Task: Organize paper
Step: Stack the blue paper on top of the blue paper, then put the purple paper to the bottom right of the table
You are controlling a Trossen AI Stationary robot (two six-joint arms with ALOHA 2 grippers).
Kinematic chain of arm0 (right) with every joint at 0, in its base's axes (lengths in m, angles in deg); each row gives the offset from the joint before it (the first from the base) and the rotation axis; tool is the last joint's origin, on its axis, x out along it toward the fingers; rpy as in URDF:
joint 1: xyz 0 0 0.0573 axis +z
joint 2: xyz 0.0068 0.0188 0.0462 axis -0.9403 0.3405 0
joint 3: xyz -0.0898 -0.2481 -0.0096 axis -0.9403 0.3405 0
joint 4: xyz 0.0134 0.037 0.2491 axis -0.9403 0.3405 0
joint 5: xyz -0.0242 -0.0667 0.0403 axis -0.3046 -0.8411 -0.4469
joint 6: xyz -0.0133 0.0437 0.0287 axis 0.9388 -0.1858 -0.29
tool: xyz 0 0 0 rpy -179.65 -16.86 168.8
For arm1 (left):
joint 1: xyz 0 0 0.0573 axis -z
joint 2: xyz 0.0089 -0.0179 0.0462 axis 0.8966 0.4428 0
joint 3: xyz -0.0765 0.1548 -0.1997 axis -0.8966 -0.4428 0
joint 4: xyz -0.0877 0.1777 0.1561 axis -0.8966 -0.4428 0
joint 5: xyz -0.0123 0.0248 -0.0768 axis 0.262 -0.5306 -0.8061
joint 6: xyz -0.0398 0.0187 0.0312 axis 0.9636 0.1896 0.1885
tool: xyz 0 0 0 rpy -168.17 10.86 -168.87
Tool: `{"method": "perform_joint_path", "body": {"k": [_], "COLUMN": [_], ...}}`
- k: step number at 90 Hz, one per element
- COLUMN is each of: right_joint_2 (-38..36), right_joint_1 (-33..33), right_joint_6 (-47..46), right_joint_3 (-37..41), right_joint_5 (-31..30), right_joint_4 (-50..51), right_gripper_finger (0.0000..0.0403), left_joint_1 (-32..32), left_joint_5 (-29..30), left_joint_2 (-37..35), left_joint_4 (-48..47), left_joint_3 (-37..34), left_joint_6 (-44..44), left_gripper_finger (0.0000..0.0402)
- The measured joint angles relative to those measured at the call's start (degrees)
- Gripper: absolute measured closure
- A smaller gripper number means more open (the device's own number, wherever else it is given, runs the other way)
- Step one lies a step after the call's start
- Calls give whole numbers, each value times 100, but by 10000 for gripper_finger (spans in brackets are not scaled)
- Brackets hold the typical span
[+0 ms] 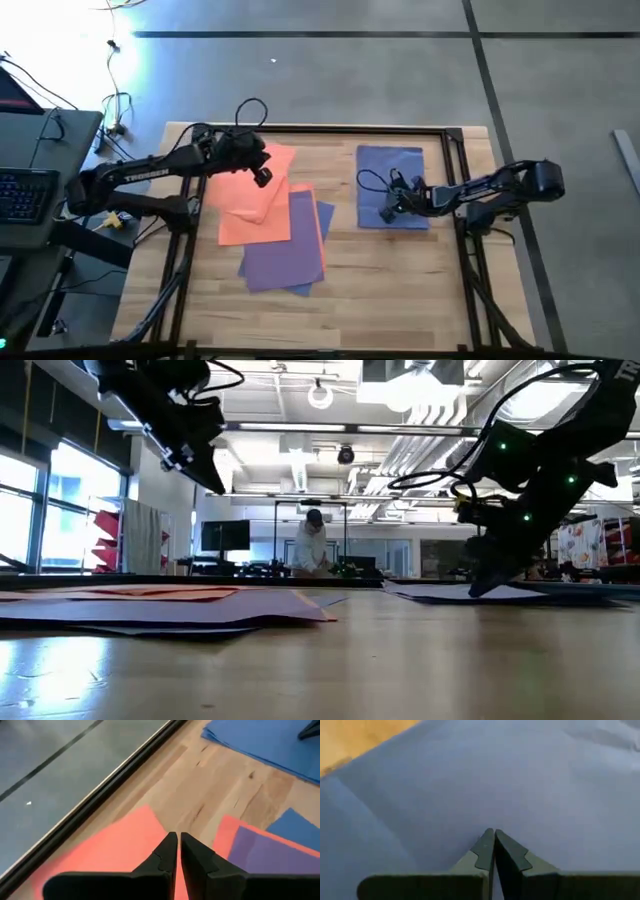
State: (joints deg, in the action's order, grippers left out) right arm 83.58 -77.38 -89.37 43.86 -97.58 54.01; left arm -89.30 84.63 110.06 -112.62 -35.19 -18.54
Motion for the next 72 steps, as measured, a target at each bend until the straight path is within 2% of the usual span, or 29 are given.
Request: {"method": "perform_joint_path", "body": {"k": [11, 24, 52, 62, 72], "right_joint_2": [-119, -354, -1395, -1623, -1562], "right_joint_1": [-108, -234, -245, -183, 199], "right_joint_6": [414, 603, 848, 1085, 1781], "right_joint_3": [0, 21, 46, 44, 32], "right_joint_5": [302, 355, 134, 615, 1450], "right_joint_4": [153, 241, 240, -164, -1297], "right_gripper_finger": [403, 403, 403, 401, 388], "left_joint_1": [1, 0, 1, 3, 63], "left_joint_5": [132, 287, 314, 331, 395], "left_joint_2": [-197, -323, -382, -429, -618], "left_joint_4": [-170, -198, -292, -343, -580], "left_joint_3": [0, 0, 0, 0, 0], "left_joint_6": [2, -2, -2, 0, 112], "left_gripper_finger": [402, 402, 402, 402, 402]}}
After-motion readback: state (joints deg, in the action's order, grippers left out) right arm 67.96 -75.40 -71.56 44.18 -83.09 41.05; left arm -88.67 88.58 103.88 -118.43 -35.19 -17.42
